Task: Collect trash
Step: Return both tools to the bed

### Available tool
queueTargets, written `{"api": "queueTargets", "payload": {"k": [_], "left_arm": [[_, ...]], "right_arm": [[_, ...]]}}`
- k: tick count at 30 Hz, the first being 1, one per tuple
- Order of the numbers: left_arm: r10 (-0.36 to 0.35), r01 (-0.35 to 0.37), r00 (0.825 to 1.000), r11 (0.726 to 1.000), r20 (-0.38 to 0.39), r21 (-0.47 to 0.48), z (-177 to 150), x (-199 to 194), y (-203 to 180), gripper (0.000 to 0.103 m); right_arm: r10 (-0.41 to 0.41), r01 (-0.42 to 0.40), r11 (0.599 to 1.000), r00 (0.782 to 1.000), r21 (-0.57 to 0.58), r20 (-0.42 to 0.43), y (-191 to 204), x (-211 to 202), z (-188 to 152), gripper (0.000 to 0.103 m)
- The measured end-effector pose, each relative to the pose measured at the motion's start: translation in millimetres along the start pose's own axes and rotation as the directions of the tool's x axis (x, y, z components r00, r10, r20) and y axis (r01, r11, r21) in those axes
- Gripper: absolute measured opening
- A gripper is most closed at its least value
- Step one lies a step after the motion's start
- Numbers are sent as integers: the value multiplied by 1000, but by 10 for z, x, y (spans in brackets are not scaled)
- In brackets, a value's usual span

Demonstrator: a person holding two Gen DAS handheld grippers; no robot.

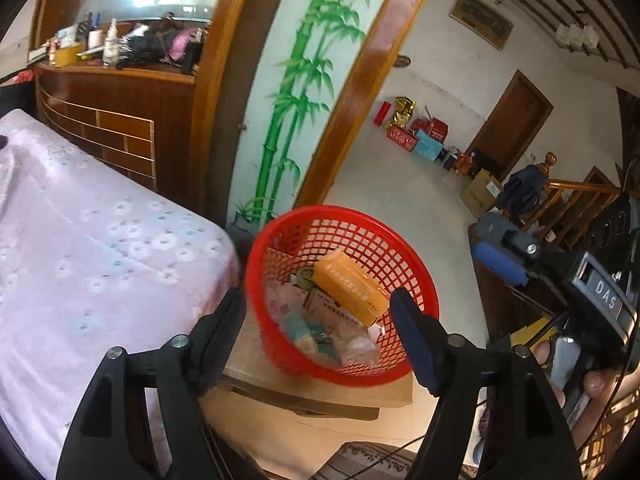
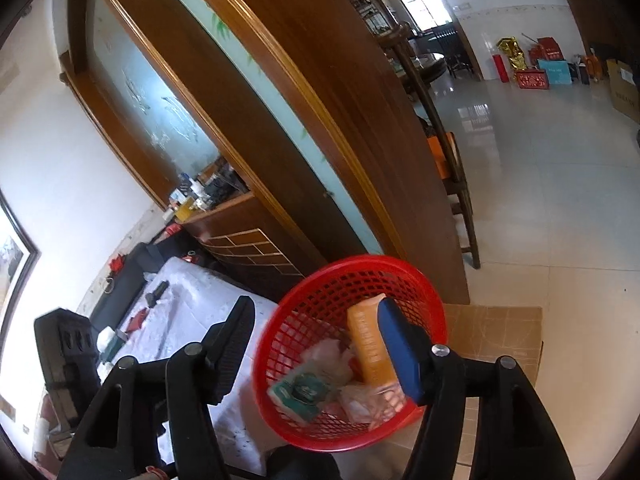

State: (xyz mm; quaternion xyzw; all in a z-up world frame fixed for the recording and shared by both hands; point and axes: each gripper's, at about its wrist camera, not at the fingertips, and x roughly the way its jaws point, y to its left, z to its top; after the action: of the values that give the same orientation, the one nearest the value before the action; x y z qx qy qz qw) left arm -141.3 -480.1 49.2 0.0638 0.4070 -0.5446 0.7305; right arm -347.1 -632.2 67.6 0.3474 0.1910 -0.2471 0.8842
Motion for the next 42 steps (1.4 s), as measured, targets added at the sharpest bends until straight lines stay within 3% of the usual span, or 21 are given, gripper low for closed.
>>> {"api": "queueTargets", "payload": {"k": [4, 7, 10, 12, 14, 20, 22, 27, 32, 35, 39, 42], "left_arm": [[72, -68, 994, 996, 82, -50, -30, -508, 228, 79], [158, -142, 977, 983, 145, -114, -99, -1005, 465, 81], [271, -237, 941, 955, 201, -178, -229, -1546, 719, 84], [370, -317, 901, 918, 225, -239, -364, -1943, 931, 85], [430, -361, 873, 886, 228, -290, -489, -2233, 1121, 85], [553, -411, 799, 787, 234, -460, -885, -3096, 1711, 85], [580, -419, 783, 759, 225, -498, -1002, -3319, 1865, 85], [657, -450, 723, 682, 212, -577, -1274, -3826, 2245, 85], [696, -453, 690, 629, 197, -632, -1399, -4133, 2546, 85], [715, -452, 674, 598, 186, -662, -1450, -4288, 2765, 85], [733, -449, 662, 557, 159, -698, -1530, -4424, 3106, 85], [735, -460, 668, 528, 113, -714, -1557, -4425, 3371, 85]], "right_arm": [[54, -52, 996, 998, -66, 28, 296, -62, 10, 85], [105, -98, 985, 994, -145, 44, 664, -69, -66, 93], [196, -183, 956, 980, -230, 35, 1120, -42, -201, 96], [244, -223, 930, 969, -292, 37, 1468, -22, -316, 99], [296, -266, 900, 955, -346, 35, 1826, -11, -454, 102], [420, -455, 788, 890, -416, -177, 2883, 214, -935, 102], [435, -482, 762, 876, -434, -209, 3098, 265, -1127, 102], [472, -567, 690, 824, -450, -313, 3774, 505, -1529, 102], [520, -669, 648, 737, -364, -431, 4226, 823, -1744, 102], [508, -680, 638, 724, -361, -466, 4476, 1017, -1839, 102], [490, -701, 595, 704, -393, -514, 4788, 1258, -1965, 102], [478, -714, 564, 692, -415, -541, 5037, 1469, -2107, 102]]}}
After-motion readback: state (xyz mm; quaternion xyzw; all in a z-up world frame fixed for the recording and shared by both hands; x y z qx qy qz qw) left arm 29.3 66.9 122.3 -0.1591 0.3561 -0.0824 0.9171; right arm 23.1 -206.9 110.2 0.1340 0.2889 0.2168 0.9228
